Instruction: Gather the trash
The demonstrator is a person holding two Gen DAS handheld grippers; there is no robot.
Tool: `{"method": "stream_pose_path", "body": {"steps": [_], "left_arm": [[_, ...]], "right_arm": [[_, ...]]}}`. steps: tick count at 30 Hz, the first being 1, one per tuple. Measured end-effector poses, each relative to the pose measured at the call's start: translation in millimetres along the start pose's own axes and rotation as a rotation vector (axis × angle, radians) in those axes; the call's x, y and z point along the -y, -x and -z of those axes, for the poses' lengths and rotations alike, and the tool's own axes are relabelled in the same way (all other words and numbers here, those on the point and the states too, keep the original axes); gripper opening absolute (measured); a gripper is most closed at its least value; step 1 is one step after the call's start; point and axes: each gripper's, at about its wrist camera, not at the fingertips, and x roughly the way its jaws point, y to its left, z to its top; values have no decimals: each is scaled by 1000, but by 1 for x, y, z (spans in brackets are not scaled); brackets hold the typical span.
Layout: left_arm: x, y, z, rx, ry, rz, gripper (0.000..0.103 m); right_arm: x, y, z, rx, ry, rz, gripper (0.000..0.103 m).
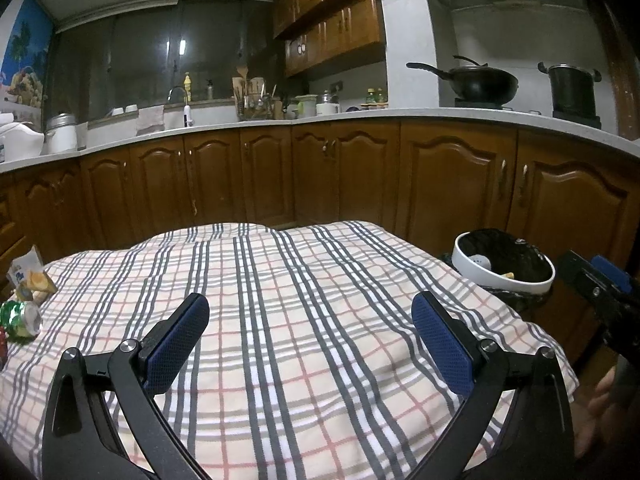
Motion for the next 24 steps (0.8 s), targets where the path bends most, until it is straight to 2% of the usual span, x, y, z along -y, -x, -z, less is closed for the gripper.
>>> {"method": "stream_pose_path", "body": {"steps": [24], "left_arm": [[2, 1, 1, -11, -6, 6, 103]], "right_arm": [[-4, 2, -2, 7, -3, -5, 103]]}}
